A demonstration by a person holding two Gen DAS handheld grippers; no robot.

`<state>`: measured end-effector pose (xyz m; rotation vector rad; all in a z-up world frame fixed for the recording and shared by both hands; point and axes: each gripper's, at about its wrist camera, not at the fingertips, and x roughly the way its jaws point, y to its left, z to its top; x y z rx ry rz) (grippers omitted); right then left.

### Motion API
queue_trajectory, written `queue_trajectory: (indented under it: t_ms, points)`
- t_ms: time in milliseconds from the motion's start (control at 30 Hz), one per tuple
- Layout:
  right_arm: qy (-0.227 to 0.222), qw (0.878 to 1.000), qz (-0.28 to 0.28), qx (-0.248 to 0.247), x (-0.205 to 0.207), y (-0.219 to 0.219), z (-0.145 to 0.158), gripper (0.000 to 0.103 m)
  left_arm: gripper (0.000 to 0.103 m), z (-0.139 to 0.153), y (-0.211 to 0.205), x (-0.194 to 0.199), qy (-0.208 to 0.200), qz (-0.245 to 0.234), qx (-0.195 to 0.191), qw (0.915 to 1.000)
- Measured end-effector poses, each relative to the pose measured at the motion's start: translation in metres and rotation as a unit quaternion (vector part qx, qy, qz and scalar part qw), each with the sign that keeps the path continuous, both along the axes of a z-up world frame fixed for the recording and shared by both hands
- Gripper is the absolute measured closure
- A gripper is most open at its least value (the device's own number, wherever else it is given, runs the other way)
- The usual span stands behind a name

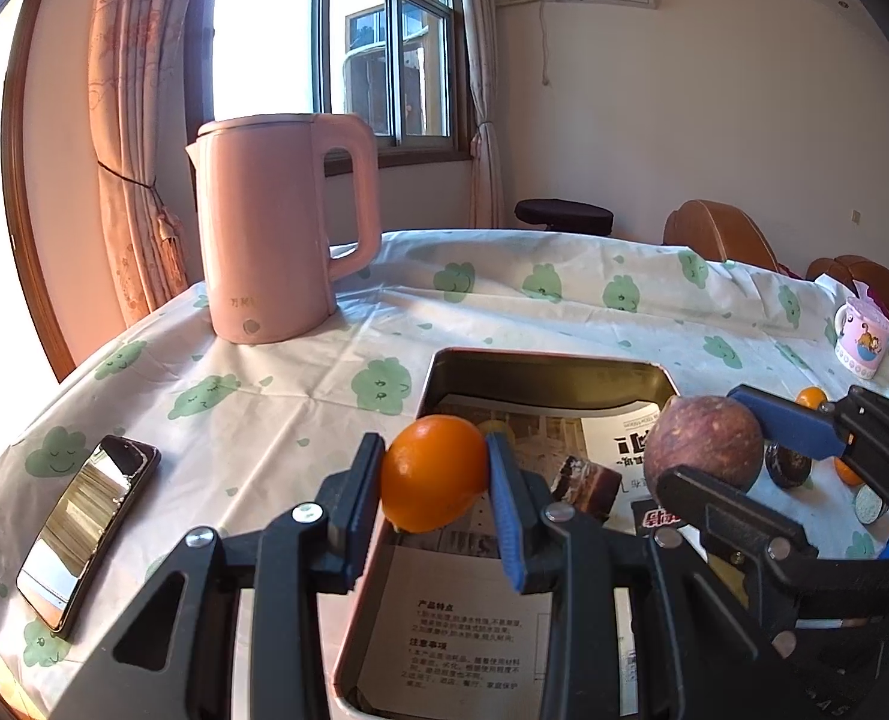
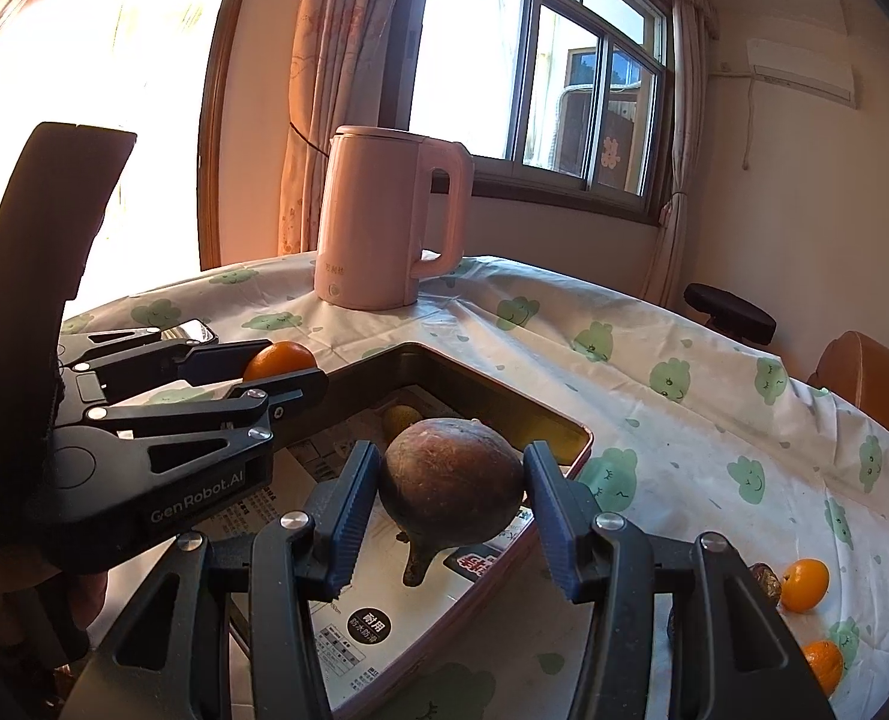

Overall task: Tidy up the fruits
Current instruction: 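Open the right gripper over the tin dropping the brown fruit while the left releases the orange, then grasp the small striped jar with the right gripper while the left moves toward a dark brown fruit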

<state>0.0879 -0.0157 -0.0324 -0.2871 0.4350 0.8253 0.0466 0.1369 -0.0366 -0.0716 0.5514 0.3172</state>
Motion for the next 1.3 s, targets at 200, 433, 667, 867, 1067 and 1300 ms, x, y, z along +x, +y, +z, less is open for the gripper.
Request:
queue_trajectory:
  t_ms: [200, 433, 667, 867, 1067, 1300]
  points:
    - [0.009, 1.000, 0.000, -0.012, 0.001, 0.004, -0.003, 0.051, 0.067, -0.001, 0.001, 0.003, 0.008, -0.001, -0.003, 1.0000]
    - [0.022, 0.999, 0.008, -0.038, 0.004, 0.013, -0.009, 0.051, 0.067, -0.003, 0.001, 0.006, 0.018, 0.000, -0.004, 0.9998]
    - [0.022, 0.998, 0.014, -0.054, 0.001, 0.018, -0.011, 0.050, 0.046, -0.001, -0.001, 0.002, 0.007, 0.005, 0.006, 0.9999]
    - [0.006, 0.999, -0.003, -0.037, -0.003, 0.008, -0.006, 0.050, 0.038, 0.008, -0.001, -0.017, -0.045, 0.018, -0.001, 0.9988]
    - [-0.016, 0.998, -0.064, -0.017, -0.010, -0.056, 0.014, 0.050, 0.038, 0.015, -0.026, -0.021, -0.057, -0.015, -0.009, 0.9982]
    - [0.034, 0.981, -0.193, -0.011, 0.004, -0.166, 0.002, 0.045, 0.031, 0.019, -0.088, -0.013, -0.051, -0.092, 0.002, 0.9945]
